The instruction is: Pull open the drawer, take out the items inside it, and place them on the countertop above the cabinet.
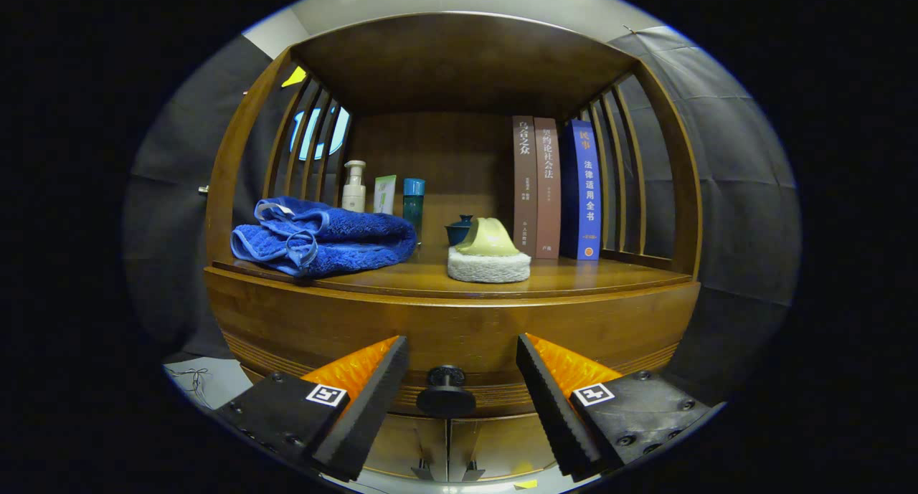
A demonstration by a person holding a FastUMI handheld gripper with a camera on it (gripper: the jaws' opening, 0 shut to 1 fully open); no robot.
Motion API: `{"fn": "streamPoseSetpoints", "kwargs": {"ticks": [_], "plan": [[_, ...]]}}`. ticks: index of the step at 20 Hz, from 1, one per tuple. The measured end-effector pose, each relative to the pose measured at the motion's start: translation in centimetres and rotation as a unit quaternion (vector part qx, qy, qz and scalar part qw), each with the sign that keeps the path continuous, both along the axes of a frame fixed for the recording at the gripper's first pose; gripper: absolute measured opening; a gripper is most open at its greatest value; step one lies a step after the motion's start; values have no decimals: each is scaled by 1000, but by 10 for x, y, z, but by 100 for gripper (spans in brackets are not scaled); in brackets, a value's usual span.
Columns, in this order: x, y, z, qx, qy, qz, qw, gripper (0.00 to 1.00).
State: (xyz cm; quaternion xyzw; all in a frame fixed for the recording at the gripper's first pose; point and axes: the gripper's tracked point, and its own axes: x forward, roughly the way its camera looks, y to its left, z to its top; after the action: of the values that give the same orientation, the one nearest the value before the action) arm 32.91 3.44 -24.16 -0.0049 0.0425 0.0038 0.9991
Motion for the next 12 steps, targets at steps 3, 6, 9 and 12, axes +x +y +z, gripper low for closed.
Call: {"fn": "streamPoseSetpoints", "kwargs": {"ticks": [3,6,9,12], "plan": [[-20,-10,24,0,-14,-5,1000,99],[-44,-18,51,-12,-25,-7,1000,99],[-76,-26,83,-36,-50,-9,998,99],[-111,-20,115,-41,-73,3,996,98]]}}
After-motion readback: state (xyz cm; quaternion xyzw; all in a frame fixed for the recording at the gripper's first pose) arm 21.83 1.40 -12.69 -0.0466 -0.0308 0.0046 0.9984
